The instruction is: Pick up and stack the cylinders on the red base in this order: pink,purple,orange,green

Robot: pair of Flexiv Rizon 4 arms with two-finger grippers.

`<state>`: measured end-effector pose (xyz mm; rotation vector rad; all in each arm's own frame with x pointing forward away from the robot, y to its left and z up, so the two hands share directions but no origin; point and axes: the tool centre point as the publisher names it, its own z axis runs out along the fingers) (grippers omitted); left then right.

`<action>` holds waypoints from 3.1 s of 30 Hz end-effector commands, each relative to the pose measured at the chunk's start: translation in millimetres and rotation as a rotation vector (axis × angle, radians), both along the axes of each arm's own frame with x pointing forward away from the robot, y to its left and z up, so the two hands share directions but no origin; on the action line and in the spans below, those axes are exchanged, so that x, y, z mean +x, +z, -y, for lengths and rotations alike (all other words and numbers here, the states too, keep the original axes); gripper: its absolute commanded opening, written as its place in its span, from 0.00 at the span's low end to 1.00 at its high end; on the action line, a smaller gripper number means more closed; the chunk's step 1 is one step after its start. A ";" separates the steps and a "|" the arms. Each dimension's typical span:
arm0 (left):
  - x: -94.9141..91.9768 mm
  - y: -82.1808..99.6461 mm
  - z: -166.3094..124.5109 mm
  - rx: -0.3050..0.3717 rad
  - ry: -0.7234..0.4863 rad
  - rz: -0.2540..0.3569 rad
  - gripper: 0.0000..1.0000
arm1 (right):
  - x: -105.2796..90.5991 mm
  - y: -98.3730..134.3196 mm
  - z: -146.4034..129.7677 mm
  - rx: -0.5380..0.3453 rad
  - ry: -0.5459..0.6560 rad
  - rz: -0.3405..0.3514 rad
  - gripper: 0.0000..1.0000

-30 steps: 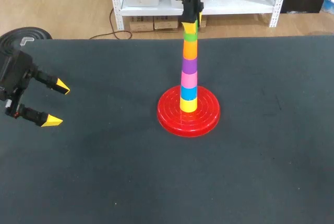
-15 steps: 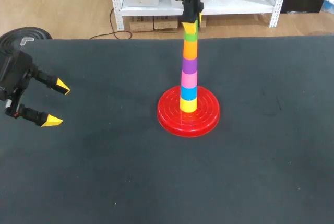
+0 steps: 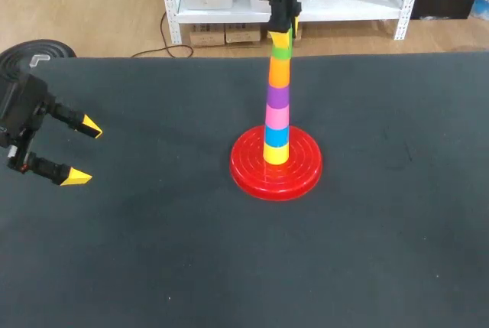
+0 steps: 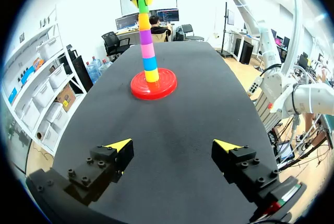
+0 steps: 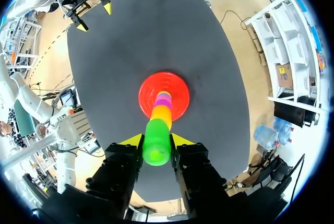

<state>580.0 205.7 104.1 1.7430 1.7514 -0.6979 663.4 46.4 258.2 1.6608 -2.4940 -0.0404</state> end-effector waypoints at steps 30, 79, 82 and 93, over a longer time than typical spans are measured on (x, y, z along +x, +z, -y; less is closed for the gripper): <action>-0.5 -1.1 -0.6 -0.003 0.000 0.004 1.00 | 6.7 -3.5 -13.3 -0.009 0.034 -0.009 0.00; -0.5 -1.1 -0.6 -0.003 0.000 0.004 1.00 | -5.7 10.9 -8.3 -0.025 0.052 0.048 0.00; -0.5 -1.1 -0.6 -0.003 0.000 0.004 1.00 | -5.9 13.7 -4.2 -0.025 0.050 0.054 0.00; -0.5 -1.1 -0.6 -0.003 0.000 0.004 1.00 | -9.9 17.7 -4.2 -0.032 0.080 0.069 0.00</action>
